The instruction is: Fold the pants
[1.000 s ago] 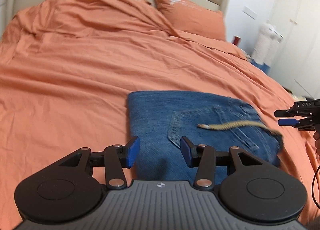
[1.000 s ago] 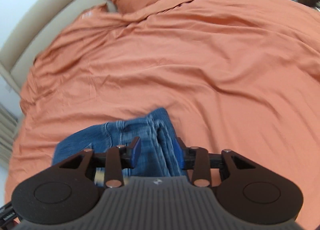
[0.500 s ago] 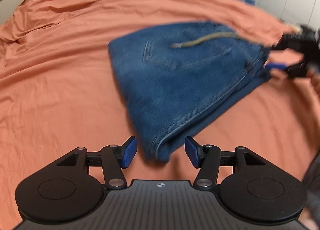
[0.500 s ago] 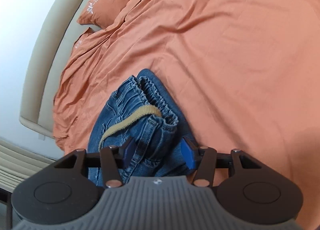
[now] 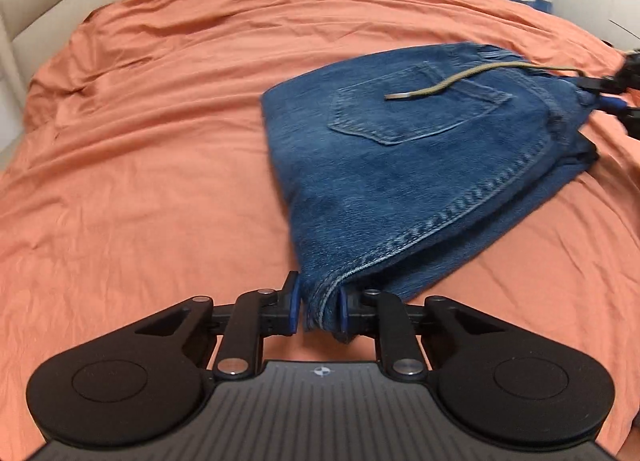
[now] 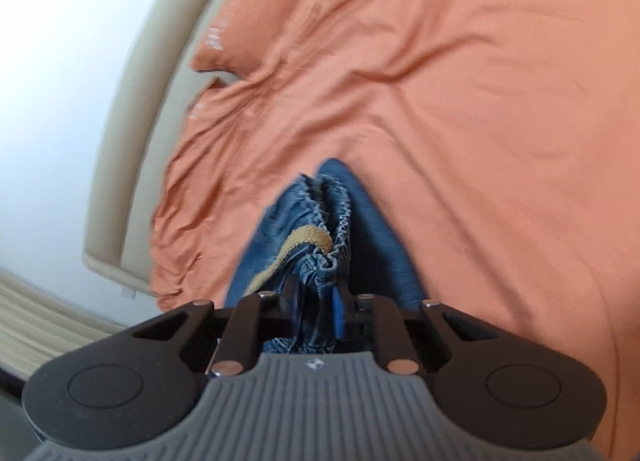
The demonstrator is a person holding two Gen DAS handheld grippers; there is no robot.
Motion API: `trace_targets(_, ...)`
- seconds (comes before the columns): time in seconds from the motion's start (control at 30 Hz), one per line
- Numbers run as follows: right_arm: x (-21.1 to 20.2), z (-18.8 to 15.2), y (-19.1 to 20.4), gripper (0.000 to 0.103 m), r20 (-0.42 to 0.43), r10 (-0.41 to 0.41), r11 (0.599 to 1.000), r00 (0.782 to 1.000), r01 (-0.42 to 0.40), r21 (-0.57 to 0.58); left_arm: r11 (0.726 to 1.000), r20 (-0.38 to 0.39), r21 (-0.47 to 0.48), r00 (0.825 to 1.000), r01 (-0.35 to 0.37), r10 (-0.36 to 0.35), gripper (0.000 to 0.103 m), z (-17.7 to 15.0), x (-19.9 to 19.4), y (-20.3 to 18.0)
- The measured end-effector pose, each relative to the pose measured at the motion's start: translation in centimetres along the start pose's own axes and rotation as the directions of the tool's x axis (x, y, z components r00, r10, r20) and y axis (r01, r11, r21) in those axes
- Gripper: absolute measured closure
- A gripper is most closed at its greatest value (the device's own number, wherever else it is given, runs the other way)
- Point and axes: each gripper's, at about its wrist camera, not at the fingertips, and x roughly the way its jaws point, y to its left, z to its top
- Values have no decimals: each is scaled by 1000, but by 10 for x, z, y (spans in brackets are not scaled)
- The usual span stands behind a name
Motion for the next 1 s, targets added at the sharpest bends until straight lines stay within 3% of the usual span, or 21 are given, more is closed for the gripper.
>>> trace_targets(0.07, -3, -4, 5, 93, -11, -38, 999, 999, 38, -37, 1000, -21, -14, 1000, 0, -1, 83, -1, 6, 2)
trace_targets(0.2, 9, -4, -17, 95, -47, -122, 992, 991, 123, 25, 999, -63, 28, 998, -20, 21, 83, -3, 19, -5)
trace_targets(0.3, 16, -5, -22, 95, -55, -163, 986, 985, 164, 11, 1000, -97, 6, 995, -1, 2, 83, -4, 24, 1)
trace_targets(0.77, 15, -11, -13, 93, -40, -224, 970, 974, 219, -107, 996, -186, -84, 981, 31, -47, 85, -9, 18, 13)
trace_targets(0.87, 10, -11, -11, 90, -35, -237, 965, 971, 231, -121, 998, -239, -39, 970, -44, 33, 92, -16, 19, 11)
trace_targets(0.9, 7, -11, -10, 83, -27, -249, 961, 968, 243, -132, 997, -240, -38, 969, -66, 55, 92, -18, 17, 13)
trace_targets(0.93, 4, -12, -6, 69, -14, -276, 950, 961, 271, -154, 996, -232, -51, 971, -74, 60, 92, -18, 14, 16)
trace_targets(1.0, -4, -13, 1, 72, 15, -313, 929, 950, 310, -201, 992, -203, -68, 975, -102, 86, 91, -17, 5, 20)
